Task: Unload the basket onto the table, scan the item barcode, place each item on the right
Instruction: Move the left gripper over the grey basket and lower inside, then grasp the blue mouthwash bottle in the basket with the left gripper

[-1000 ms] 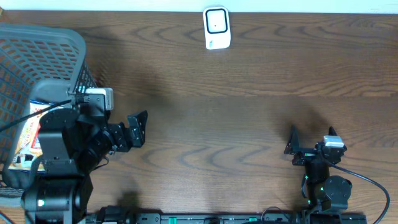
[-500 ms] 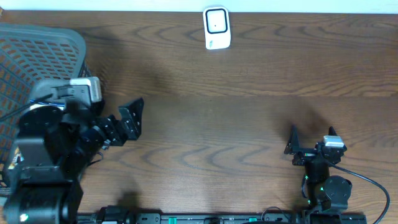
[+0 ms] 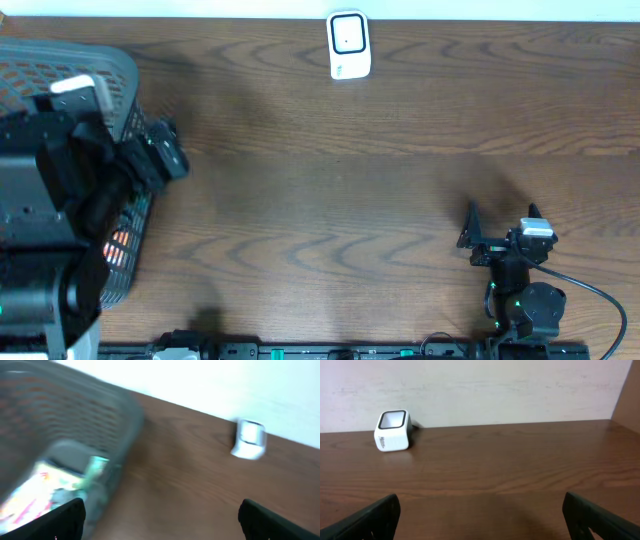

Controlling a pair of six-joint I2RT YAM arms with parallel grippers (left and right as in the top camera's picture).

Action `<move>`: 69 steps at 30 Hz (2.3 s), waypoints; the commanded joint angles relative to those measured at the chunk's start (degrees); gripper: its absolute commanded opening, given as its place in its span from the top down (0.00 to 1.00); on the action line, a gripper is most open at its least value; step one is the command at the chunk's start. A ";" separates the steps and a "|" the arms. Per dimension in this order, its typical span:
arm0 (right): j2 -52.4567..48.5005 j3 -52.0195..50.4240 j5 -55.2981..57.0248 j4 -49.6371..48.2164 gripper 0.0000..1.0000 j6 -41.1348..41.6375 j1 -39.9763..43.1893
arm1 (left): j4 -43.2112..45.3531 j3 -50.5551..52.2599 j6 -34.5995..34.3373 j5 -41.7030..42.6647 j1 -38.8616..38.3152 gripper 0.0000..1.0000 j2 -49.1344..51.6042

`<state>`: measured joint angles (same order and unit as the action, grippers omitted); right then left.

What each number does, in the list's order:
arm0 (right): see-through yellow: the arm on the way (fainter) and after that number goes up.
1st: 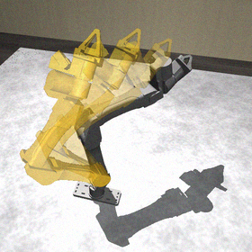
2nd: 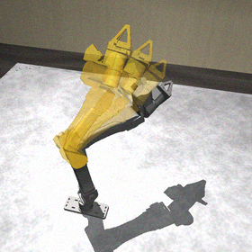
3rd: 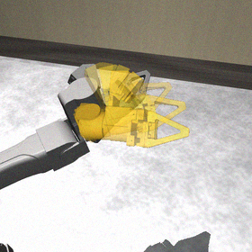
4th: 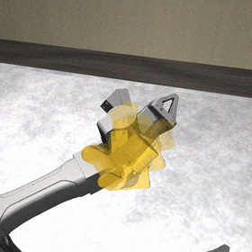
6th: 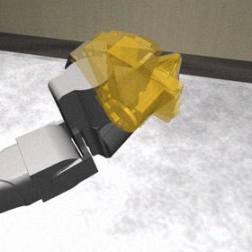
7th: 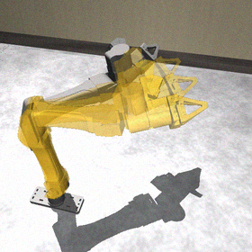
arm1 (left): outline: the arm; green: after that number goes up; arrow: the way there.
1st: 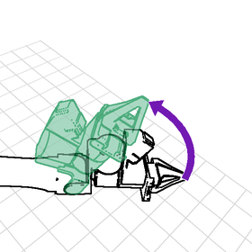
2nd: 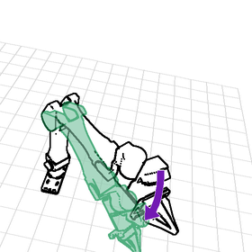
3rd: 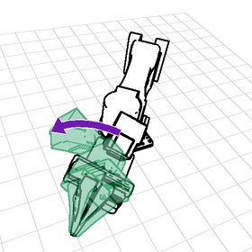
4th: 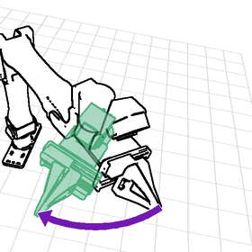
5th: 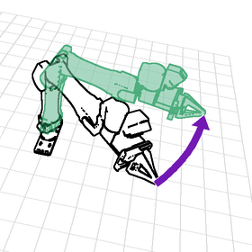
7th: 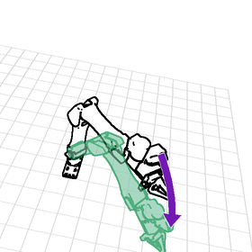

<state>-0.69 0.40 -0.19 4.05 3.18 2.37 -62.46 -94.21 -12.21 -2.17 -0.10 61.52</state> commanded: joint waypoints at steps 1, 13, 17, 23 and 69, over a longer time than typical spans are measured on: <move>0.31 -0.09 0.52 0.22 0.01 -0.70 -0.07 | -0.26 -1.77 -3.91 -12.24 1.36 0.02 0.85; 0.31 -0.09 0.52 0.22 0.01 -0.70 -0.07 | -2.43 -1.60 -18.60 -13.53 18.27 0.02 3.43; 0.31 -0.09 0.52 0.22 0.01 -0.70 -0.07 | -3.43 -1.55 -19.04 -13.53 21.66 0.02 6.21; 0.31 -0.09 0.52 0.22 0.01 -0.70 -0.07 | -2.62 0.37 -21.18 -13.55 22.05 0.02 10.10; 0.31 -0.09 0.52 0.22 0.01 -0.70 -0.07 | 1.64 18.10 -63.12 -5.75 24.65 0.02 31.19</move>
<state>-0.69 0.40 -0.19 4.05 3.18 2.37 -60.86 -77.21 -73.80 -9.13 24.75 92.05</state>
